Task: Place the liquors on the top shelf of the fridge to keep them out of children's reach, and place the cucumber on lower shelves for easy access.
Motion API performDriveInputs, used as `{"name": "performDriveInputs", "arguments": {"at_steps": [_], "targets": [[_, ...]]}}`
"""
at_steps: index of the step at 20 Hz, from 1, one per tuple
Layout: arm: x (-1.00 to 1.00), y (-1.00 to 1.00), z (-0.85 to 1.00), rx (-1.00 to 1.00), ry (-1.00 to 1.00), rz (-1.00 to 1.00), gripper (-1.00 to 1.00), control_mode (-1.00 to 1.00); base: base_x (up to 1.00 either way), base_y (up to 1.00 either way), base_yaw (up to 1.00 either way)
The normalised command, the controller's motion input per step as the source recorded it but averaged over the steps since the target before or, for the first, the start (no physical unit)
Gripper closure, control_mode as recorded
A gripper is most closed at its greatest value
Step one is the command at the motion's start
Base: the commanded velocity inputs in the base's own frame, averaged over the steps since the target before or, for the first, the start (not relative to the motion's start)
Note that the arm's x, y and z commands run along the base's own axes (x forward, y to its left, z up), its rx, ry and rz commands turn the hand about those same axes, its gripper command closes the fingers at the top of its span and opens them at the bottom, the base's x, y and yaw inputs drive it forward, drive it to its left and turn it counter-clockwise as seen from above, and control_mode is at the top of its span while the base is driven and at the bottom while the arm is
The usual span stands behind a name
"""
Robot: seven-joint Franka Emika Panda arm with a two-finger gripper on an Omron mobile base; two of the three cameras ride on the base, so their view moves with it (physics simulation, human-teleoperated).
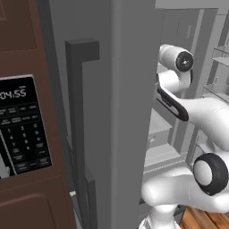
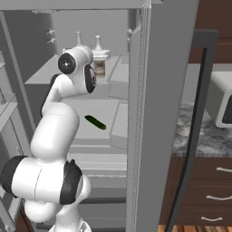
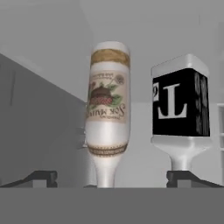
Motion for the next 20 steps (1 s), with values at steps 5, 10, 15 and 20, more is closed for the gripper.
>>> {"name": "performDriveInputs", "arguments": {"at_steps": [5, 10, 15, 20], "targets": [[-0.94, 0.13, 0.00, -0.05, 0.08, 0.00, -1.00, -1.00, 0.00, 0.00, 0.00], [-1.00, 0.05, 0.00, -0.04, 0.10, 0.00, -1.00, -1.00, 0.00, 0.00, 0.00], [-1.00, 0.00, 0.00, -0.02, 0.11, 0.00, -1.00, -1.00, 0.00, 0.00, 0.00], [-0.99, 0.00, -0.01, -0.03, 0.11, 0.00, -1.00, -1.00, 0.00, 0.00, 0.00]]}}
